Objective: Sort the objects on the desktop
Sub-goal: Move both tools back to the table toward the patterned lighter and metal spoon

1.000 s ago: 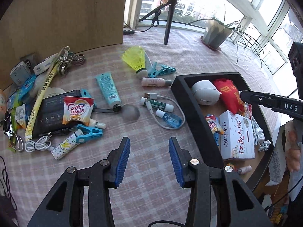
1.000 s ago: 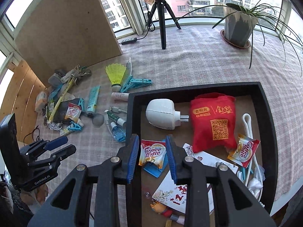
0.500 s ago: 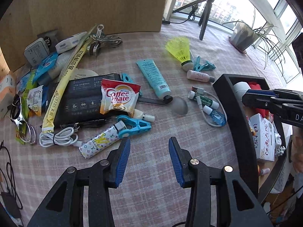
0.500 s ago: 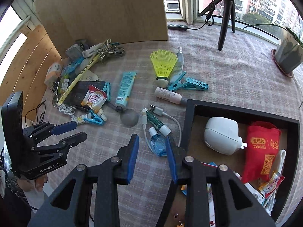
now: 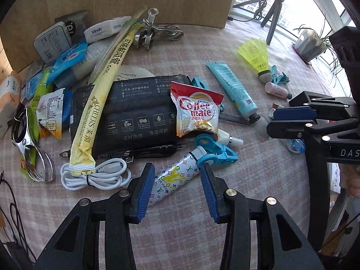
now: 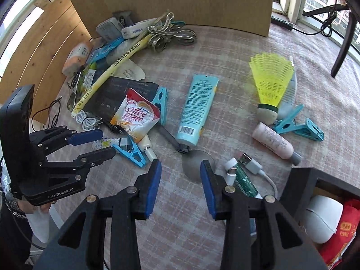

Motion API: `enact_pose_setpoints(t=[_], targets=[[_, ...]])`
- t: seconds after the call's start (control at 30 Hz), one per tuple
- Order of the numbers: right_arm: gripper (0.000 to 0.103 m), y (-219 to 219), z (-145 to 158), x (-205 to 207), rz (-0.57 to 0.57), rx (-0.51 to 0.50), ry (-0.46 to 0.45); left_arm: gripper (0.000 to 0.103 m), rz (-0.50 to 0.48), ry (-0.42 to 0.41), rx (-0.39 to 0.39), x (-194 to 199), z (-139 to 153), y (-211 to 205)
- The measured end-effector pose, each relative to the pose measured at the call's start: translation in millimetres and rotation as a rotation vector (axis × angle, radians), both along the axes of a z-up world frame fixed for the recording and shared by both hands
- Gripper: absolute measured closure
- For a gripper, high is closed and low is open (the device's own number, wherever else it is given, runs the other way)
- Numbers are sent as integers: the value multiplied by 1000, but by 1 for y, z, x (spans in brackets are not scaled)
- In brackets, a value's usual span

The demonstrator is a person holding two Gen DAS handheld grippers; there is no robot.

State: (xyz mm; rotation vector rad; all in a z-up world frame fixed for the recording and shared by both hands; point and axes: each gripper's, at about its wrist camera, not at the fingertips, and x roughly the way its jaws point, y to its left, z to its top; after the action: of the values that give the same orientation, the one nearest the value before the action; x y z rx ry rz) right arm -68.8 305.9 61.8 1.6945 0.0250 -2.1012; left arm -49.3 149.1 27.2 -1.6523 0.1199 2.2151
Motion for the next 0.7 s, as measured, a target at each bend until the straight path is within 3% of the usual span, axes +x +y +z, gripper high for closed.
enact_pose_setpoints(t=[0.33, 0.4, 0.5, 0.57, 0.7], targets=[[67, -20, -18, -15, 58, 62, 3, 59, -70, -4, -28, 5, -4, -2], [63, -24, -20, -14, 75, 65, 7, 59, -83, -14, -15, 5, -7, -1], [61, -26, -23, -12, 79, 64, -1, 64, -88, -15, -5, 7, -7, 1], [61, -25, -23, -9, 77, 50, -8, 77, -92, -25, 10, 9, -6, 3], [61, -24, -22, 3, 83, 18, -39, 81, -94, -26, 24, 21, -6, 6]])
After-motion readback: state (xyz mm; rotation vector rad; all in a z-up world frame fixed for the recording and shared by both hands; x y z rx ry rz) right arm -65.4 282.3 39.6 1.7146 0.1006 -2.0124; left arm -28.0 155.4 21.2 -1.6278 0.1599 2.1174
